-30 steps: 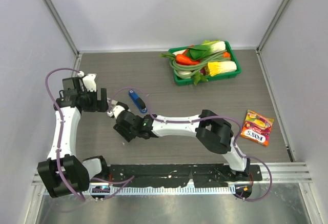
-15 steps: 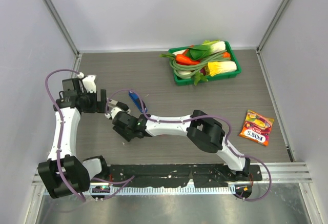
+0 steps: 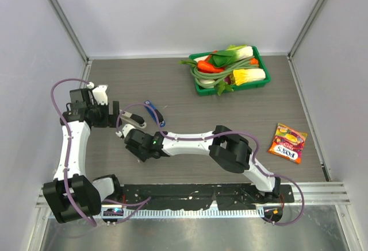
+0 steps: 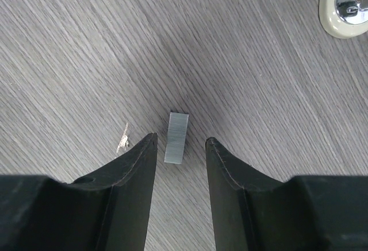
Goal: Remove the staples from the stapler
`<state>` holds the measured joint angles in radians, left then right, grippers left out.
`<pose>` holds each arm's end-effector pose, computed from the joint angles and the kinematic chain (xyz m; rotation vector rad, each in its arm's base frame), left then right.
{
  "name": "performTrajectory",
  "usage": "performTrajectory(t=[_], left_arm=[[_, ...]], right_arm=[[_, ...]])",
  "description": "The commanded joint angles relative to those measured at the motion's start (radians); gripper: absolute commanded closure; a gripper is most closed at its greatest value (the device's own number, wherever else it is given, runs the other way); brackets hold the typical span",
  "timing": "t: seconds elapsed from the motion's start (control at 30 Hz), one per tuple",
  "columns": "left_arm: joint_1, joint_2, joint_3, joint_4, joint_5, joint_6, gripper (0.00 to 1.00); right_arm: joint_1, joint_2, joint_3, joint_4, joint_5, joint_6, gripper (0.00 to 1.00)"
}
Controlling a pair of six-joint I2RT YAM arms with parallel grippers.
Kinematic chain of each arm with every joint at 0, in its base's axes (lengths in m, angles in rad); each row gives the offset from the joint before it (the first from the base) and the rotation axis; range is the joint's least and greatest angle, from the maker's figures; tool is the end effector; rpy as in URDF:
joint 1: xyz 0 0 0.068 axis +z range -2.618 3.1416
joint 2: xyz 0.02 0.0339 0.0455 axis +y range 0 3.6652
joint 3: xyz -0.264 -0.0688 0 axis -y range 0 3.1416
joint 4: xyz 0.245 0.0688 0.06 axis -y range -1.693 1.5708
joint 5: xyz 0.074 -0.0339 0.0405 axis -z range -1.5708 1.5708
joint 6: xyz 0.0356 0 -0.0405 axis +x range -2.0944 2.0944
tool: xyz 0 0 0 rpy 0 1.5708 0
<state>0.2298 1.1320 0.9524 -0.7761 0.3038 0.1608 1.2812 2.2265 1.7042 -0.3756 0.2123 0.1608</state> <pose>0.2185 0.0402 0.2796 0.0349 2.4770 -0.2191 0.1474 0.4685 0.1674 -1.2375 2.1466 0.3735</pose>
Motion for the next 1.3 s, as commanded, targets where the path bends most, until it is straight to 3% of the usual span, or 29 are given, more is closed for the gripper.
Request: performTrajectory(t=[0.0, 0.3, 0.6, 0.8, 1.03, 1.27], left_arm=[[0.008, -0.035, -0.003, 0.009, 0.018, 0.005, 0.11], [0.011, -0.044, -0.006, 0.006, 0.009, 0.013, 0.11], [0.014, -0.049, -0.004, 0.003, 0.014, 0.016, 0.11], [0.017, -0.054, -0.012, 0.006, 0.015, 0.019, 0.11], [0.017, -0.048, -0.020, 0.006, 0.049, 0.023, 0.11], [0.016, -0.058, -0.032, 0.026, 0.054, 0.032, 0.12]], right_arm=[[0.006, -0.016, 0.005, 0.010, 0.007, 0.011, 0.56], [0.004, 0.016, 0.034, -0.002, -0.008, 0.011, 0.66], [0.006, 0.030, 0.046, -0.019, -0.024, 0.020, 0.68], [0.006, 0.019, 0.041, -0.022, -0.016, 0.026, 0.89], [-0.003, -0.093, -0.078, -0.011, 0.082, 0.066, 0.99], [-0.062, -0.320, -0.333, 0.026, 0.168, 0.207, 0.99]])
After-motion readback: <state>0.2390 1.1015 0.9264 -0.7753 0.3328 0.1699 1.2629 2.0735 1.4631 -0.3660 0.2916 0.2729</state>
